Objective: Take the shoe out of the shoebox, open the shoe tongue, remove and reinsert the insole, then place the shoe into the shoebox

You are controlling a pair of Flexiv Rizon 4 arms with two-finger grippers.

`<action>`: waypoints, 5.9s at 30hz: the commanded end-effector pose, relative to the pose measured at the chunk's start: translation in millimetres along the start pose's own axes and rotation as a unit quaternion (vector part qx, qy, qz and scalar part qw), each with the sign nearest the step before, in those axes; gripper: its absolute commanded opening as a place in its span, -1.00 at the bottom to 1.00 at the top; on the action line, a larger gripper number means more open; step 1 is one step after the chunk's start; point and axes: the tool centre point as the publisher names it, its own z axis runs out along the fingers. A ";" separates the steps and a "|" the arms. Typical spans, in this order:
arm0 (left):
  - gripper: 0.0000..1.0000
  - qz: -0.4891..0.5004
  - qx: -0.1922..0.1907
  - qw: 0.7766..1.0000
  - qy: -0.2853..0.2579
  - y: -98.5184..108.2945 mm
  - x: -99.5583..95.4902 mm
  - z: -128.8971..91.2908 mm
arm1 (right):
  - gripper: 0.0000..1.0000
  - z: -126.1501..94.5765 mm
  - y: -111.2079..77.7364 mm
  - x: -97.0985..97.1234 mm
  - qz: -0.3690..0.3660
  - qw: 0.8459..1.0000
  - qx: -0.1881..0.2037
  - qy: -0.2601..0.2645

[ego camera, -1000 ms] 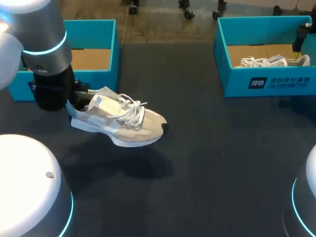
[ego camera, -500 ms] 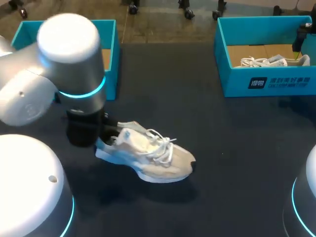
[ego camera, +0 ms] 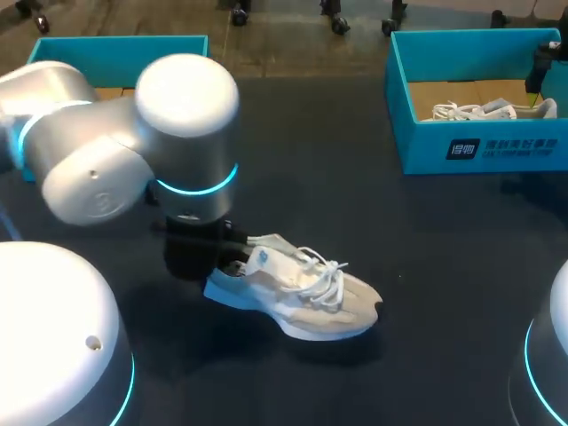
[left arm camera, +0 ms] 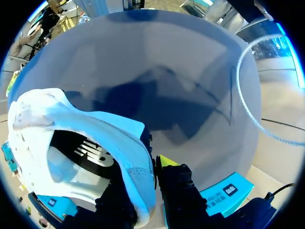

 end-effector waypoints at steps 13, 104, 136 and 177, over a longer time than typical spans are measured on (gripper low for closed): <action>-1.00 -0.002 -0.001 1.000 0.023 -0.8 -49.7 35.0 | 1.00 0.2 0.2 -0.2 0.000 1.000 0.000 0.000; 1.00 -0.436 0.446 0.763 -0.169 -0.4 62.7 -41.5 | 1.00 0.2 0.2 -0.2 0.000 1.000 0.000 0.000; 1.00 -0.560 0.539 0.573 -0.259 -40.1 74.0 7.0 | 1.00 0.2 0.2 -0.2 0.000 1.000 0.000 0.000; 1.00 -0.572 0.513 0.503 -0.396 -51.9 61.3 54.3 | 1.00 0.2 0.2 -0.2 0.000 1.000 0.000 0.000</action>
